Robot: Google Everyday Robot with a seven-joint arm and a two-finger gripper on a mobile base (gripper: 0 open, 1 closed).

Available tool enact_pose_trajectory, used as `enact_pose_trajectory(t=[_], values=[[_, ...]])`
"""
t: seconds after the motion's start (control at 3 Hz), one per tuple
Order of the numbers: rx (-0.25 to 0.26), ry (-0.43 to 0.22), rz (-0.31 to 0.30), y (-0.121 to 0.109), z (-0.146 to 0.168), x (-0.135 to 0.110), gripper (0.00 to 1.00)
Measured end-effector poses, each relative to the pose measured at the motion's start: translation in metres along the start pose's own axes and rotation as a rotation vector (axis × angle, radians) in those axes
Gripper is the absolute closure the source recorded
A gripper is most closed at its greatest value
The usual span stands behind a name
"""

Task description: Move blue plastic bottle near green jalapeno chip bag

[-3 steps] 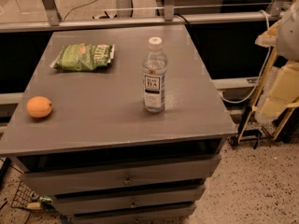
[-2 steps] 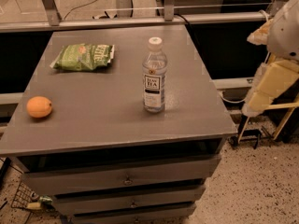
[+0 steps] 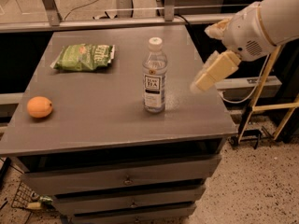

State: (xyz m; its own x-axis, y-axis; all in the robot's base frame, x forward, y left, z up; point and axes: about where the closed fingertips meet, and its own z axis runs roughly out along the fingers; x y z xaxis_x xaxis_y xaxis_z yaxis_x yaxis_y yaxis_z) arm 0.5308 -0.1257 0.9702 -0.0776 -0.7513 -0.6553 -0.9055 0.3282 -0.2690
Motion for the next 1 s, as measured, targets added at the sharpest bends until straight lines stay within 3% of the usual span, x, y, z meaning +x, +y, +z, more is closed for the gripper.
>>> enact_pose_trajectory(t=[0.67,1.0], values=[[-0.05,-0.22,0.065,-0.004,0.04,-0.036,0.0],[-0.095,-0.253,0.075,0.002,0.054,-0.047,0.0]])
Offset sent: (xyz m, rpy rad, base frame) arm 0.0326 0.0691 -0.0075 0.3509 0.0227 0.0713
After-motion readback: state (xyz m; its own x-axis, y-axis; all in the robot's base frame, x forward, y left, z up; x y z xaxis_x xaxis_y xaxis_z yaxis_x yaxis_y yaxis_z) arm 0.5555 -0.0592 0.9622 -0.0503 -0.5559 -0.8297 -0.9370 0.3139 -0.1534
